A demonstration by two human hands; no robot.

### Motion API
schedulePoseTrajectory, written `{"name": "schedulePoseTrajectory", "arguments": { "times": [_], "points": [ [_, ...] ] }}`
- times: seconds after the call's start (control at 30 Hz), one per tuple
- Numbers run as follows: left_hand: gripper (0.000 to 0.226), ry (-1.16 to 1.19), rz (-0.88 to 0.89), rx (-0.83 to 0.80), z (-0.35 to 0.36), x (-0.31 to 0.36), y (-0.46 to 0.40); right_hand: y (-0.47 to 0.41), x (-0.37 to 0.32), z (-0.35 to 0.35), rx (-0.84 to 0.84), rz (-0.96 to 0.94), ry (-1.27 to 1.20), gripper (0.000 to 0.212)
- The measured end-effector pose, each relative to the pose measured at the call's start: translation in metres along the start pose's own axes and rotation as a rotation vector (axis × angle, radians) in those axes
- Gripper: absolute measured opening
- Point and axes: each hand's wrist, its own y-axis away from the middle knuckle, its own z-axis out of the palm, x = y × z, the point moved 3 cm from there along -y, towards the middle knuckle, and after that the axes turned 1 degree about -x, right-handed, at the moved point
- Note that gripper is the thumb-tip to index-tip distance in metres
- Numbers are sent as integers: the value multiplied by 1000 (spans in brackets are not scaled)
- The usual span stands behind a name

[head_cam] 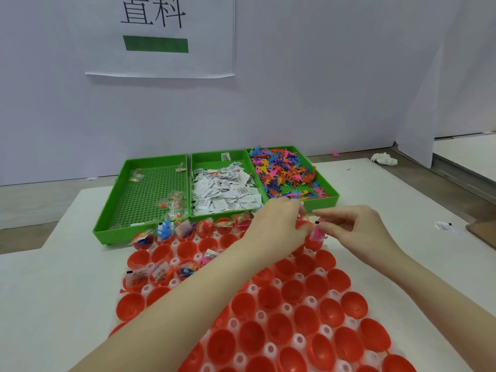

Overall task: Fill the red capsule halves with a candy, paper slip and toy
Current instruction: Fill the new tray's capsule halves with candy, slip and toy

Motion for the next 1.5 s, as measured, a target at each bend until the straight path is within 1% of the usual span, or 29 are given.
{"name": "schedulePoseTrajectory", "arguments": {
  "times": [0.07, 0.17, 0.27, 0.4, 0.47, 0.53, 0.6, 0.67, 0.73, 0.8, 0.87, 0.9, 0.93, 1.0, 1.07, 1.1, 1.17, 1.23, 1.3, 1.33, 1.4, 1.5],
  "points": [
    [37, -174, 18, -48, 4, -1, 1, 2, 5, 2, 24, -8, -11, 24],
    [36, -275, 31, -47, 7, -2, 2, 6, 5, 7, -2, -52, -8, 22],
    [32, -251, 15, -75, 9, -3, 3, 6, 4, 8, -55, -98, 81, 17],
    [31, -251, 2, -143, 13, -3, 2, 1, -2, 12, -243, -218, 389, 7],
    [32, -246, -5, -175, 15, -4, 1, 1, -4, 17, -309, -249, 516, 10],
    [32, -229, -9, -210, 16, -5, 1, -1, -6, 19, -297, -230, 573, 12],
    [34, -238, -8, -215, 13, -7, 2, -3, -9, 18, -247, -180, 582, 13],
    [36, -250, -5, -150, 4, -7, 4, -5, -9, 15, -216, -114, 530, 15],
    [34, -181, 16, -11, -15, -7, 6, -6, -8, 10, -228, -44, 428, 21],
    [30, -17, 62, 196, -42, -11, 12, -7, -7, 5, -264, 10, 331, 30],
    [27, 74, 98, 425, -75, -25, 22, -9, -8, 0, -288, 25, 270, 36],
    [24, 104, 74, 497, -89, -37, 26, -10, -8, -2, -294, 22, 252, 37],
    [19, 133, 23, 533, -101, -52, 30, -12, -9, -5, -295, 17, 238, 38],
    [13, 165, -155, 547, -120, -94, 37, -16, -12, -10, -304, 7, 202, 36],
    [19, 120, -395, 497, -131, -145, 47, -22, -14, -15, -303, 25, 122, 31],
    [27, 90, -493, 429, -133, -168, 54, -25, -14, -17, -292, 42, 75, 29],
    [40, 50, -602, 230, -129, -201, 67, -35, -14, -19, -239, 58, 9, 21],
    [48, -8, -638, 62, -123, -216, 74, -51, -12, -16, -158, 58, -31, 12],
    [52, -46, -621, -39, -118, -217, 70, -71, -8, -8, -103, 85, -24, 15],
    [53, -42, -601, -70, -115, -214, 65, -80, -5, -3, -105, 108, 9, 19],
    [55, 32, -568, -122, -109, -206, 54, -97, 0, 11, -175, 152, 130, 32],
    [56, 133, -546, -195, -99, -197, 41, -111, 7, 28, -339, 225, 270, 46]
  ]
}}
